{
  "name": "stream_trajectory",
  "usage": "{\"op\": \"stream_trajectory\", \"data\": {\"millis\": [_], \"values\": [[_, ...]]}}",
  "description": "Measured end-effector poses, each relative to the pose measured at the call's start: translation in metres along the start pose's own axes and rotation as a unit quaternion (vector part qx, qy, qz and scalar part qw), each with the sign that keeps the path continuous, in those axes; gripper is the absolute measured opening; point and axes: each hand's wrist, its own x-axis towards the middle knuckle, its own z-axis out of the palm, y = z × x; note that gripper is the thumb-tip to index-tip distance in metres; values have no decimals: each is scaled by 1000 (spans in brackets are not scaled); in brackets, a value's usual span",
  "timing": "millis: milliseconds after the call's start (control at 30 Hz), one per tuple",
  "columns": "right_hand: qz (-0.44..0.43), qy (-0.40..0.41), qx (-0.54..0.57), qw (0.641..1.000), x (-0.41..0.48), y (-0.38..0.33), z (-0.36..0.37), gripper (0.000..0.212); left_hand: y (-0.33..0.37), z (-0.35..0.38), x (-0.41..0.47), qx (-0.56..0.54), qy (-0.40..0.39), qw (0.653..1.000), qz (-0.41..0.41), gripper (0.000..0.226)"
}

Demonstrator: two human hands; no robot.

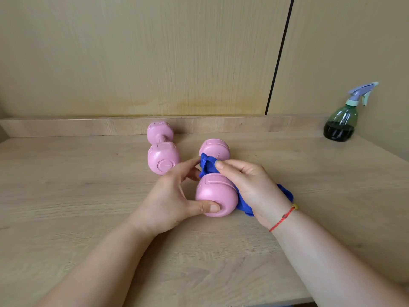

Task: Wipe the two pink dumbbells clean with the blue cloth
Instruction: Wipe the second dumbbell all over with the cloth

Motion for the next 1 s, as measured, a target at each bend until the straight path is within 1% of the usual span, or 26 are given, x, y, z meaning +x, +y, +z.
{"op": "stream_trajectory", "data": {"millis": [67,100,133,167,267,300,367,467,500,567,633,733,833,900,933,1000], "values": [[4,-15,-15,1000,-1,1,-3,53,0,0,0,-18,15,1000,-10,103],[-6,-18,-32,999,-3,0,-5,57,-1,0,0,-22,16,999,-20,111],[-23,-20,-51,998,-7,-1,-7,55,-2,-2,0,-19,12,999,-31,118],[-44,-20,-70,996,-12,-1,-9,47,-3,-3,0,-19,7,999,-39,124],[-86,-18,-162,983,-28,1,-14,24,-4,-13,-2,-37,-23,996,-72,132],[-86,-21,-184,979,-32,3,-15,20,-5,-16,-2,-44,-33,995,-80,131],[-68,-45,-197,977,-38,7,-18,17,-5,-22,-3,-43,-51,994,-82,120],[-44,-82,-207,974,-39,11,-20,14,-3,-27,-4,-76,-80,991,-76,84],[-43,-86,-201,975,-40,10,-19,18,-2,-29,-4,-93,-86,989,-80,76],[-52,-92,-201,974,-43,9,-17,28,-3,-33,-5,-115,-91,985,-91,70],[-82,-88,-231,965,-45,8,-15,32,-6,-37,-4,-140,-100,980,-103,70],[-135,-59,-272,951,-45,8,-15,34,-7,-39,-4,-161,-118,973,-116,74],[-171,-51,-280,943,-48,6,-10,38,-4,-35,-4,-131,-130,977,-108,77],[-192,-60,-301,932,-50,5,-8,39,-2,-32,-4,-117,-129,977,-124,83],[-203,-68,-314,925,-50,4,-7,39,0,-30,-4,-100,-121,979,-130,89],[-213,-91,-335,913,-50,2,-6,39,1,-25,-4,-26,-73,989,-123,103]]}}
